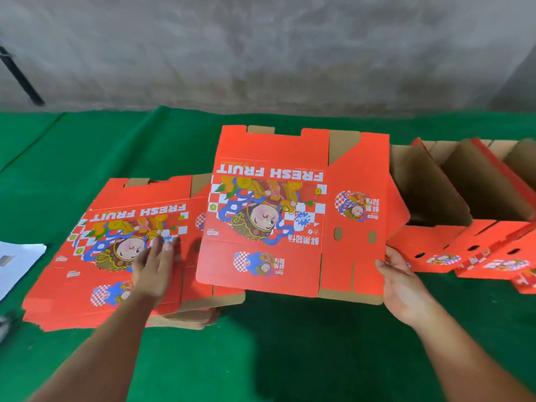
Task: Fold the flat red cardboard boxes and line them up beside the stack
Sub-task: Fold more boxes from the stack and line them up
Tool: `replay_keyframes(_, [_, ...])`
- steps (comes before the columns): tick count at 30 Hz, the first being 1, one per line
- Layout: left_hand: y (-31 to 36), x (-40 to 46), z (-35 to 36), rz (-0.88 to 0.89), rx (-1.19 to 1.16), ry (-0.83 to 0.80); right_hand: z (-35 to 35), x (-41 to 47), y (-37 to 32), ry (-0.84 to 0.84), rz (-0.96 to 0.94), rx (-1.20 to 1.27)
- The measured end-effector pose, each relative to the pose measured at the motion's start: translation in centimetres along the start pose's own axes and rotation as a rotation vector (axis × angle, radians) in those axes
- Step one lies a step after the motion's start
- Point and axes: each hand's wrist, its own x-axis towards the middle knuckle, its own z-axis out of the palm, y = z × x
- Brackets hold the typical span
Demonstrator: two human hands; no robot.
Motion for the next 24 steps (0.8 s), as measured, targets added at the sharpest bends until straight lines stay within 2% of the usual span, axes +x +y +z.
replay_keyframes(3, [0.5,1.2,-0.8,-0.012,-0.067,-0.023,-1.2,0.1,-0.9,0.049,-0.024,-0.009])
replay_keyframes(6, [1.8,1.7,-0.9,-0.017,-0.036,-0.035,-3.0,0.1,-1.7,0.058,-0.04,-0.03])
replay_keyframes(8, [4.8,1.9,0.1,0.028,-0.159,-0.065,-4.5,0.0,-2.2,0.066,-0.025,-0.025])
replay_keyframes(9, [6.7,1.8,0.9,0.015,-0.292,-0.121,-5.1,-0.2,-2.5,0.055,-0.014,-0.017])
replay_keyframes(11, [10.9,1.2,2.6,-0.073,-0.561,-0.347,-5.8,-0.7,-3.0,0.003,0.009,-0.024])
replay_keyframes(13, [13.2,-0.7,4.3,-0.037,-0.687,-0.536,-6.0,-1.4,-3.1,-0.047,0.029,-0.043])
replay_keyframes(18, [13.3,-3.2,6.5,0.036,-0.916,-0.379,-4.0,-1.5,-2.7,-0.003,0.03,0.013])
replay_keyframes(21, [13.6,-3.6,7.2,0.042,-0.978,-0.449,-1.8,-1.1,-2.6,0.012,0.052,0.068])
replay_keyframes(24, [14.5,-5.6,8.9,0.202,-0.937,-0.529,0.2,-1.1,-2.2,-0.07,0.176,-0.011])
